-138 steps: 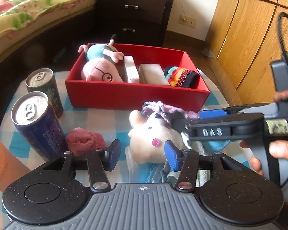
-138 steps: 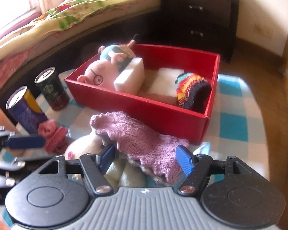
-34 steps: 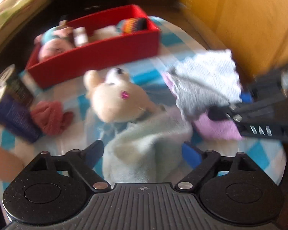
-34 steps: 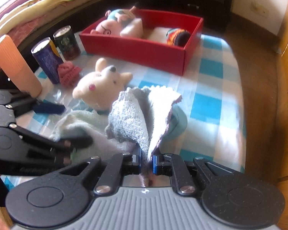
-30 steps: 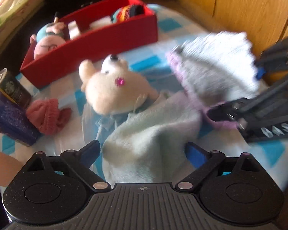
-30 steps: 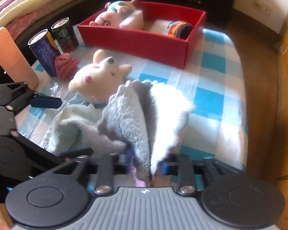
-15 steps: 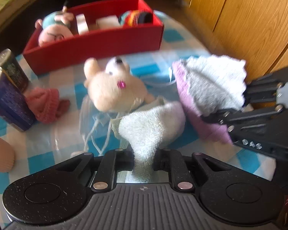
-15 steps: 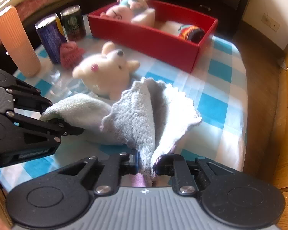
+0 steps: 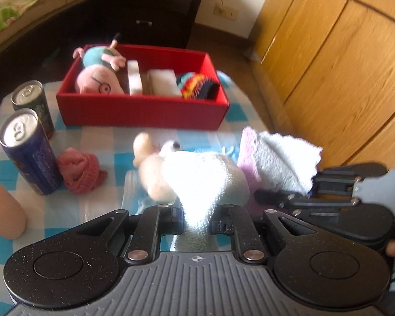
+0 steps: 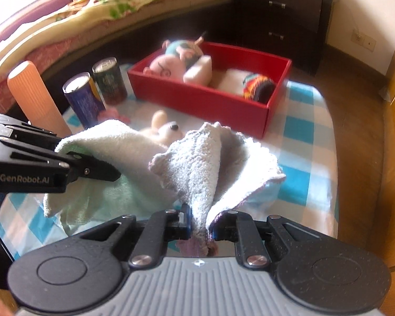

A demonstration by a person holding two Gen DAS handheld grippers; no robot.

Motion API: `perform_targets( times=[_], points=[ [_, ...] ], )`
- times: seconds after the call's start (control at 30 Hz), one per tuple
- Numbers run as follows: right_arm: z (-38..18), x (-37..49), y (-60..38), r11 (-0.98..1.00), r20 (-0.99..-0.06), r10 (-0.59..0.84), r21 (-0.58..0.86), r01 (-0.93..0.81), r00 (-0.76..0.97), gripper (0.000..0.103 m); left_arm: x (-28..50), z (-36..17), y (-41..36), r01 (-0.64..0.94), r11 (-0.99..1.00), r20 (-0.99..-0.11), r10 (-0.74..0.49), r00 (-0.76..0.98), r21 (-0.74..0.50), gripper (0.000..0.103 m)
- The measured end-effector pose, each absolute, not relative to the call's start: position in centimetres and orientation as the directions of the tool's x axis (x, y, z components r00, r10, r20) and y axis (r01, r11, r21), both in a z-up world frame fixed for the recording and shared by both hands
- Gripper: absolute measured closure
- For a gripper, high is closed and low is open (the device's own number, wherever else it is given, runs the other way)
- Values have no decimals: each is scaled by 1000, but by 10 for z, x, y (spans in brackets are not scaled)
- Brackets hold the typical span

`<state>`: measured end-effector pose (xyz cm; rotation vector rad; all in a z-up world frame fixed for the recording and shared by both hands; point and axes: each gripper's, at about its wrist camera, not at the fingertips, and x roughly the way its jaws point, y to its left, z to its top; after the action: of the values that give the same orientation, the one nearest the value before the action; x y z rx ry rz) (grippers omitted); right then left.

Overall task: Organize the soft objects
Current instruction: 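Carry both towels into the red box, white in the left tool, purple in the right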

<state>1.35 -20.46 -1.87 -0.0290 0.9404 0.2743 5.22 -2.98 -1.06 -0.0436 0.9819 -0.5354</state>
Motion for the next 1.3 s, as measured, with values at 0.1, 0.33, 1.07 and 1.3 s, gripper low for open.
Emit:
perform_targets(
  times=[0.1,0.33,1.07,1.3],
  points=[
    [-10,14,-202,966,-781,224,96,-242,584,103,53,3,-27,400,873,-753,-457,473,-278,90],
    [7,15,-202,966,-740,241,122,-227,628,103,51,18,-26,394,881,-728,-448,518,-262,90],
    [50,33,-203,963,-586,267,199,-183,765,103,66,66,-17,385,870,-598,-491,633,-307,90],
    [62,41,-205,961,-546,266,211,-177,795,103,75,74,-26,401,867,-571,-496,654,-294,89]
  ],
)
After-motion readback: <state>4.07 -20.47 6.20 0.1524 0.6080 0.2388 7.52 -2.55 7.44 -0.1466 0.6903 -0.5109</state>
